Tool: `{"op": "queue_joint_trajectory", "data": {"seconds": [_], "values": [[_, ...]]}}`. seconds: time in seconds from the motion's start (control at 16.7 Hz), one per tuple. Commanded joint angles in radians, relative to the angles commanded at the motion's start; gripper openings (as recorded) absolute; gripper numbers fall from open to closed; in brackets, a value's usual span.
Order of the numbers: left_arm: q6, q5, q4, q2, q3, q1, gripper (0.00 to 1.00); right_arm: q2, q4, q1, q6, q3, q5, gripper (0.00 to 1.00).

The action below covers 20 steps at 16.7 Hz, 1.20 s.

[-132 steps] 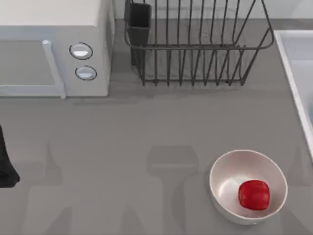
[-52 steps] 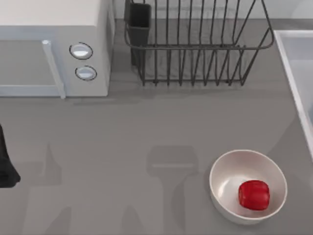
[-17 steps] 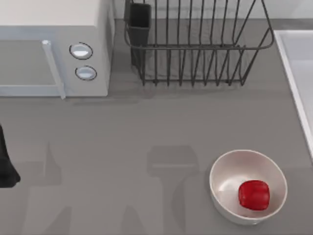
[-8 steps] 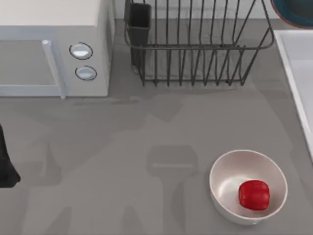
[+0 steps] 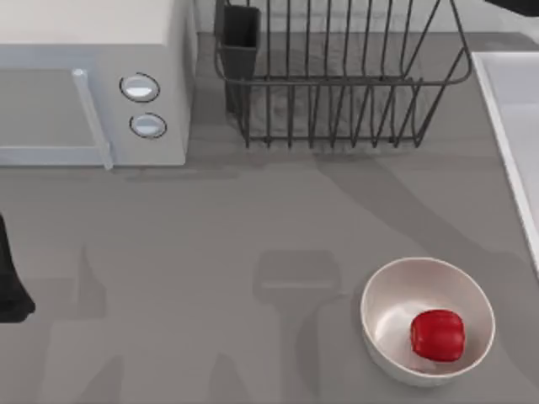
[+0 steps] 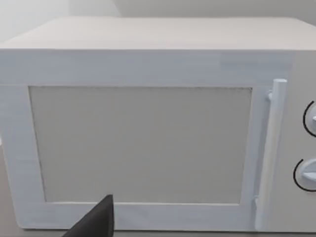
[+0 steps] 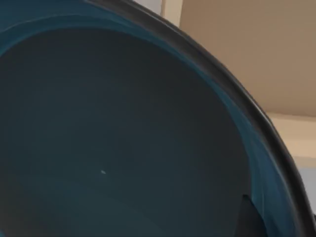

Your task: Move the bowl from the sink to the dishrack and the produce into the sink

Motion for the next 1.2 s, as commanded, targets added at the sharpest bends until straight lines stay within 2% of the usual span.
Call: {"op": "queue_joint_trajectory", "data": {"seconds": [0.24,0.72,0.9,1.2], "values": [[0.0,0.0,0.0,0.0,0.0,0.0,1.0,-0.011,0.111,0.076,0.035,-0.003,0.065,0.0],[0.0,0.0,0.0,0.0,0.0,0.0,1.0,0.02,0.148,0.064,0.037,-0.019,0.054,0.0],[0.0,0.0,0.0,0.0,0.0,0.0,1.0,0.099,0.281,0.038,0.036,-0.073,0.027,0.0],[0.0,0.0,0.0,0.0,0.0,0.0,1.0,0.268,0.634,-0.031,0.035,-0.217,-0.04,0.0]]}}
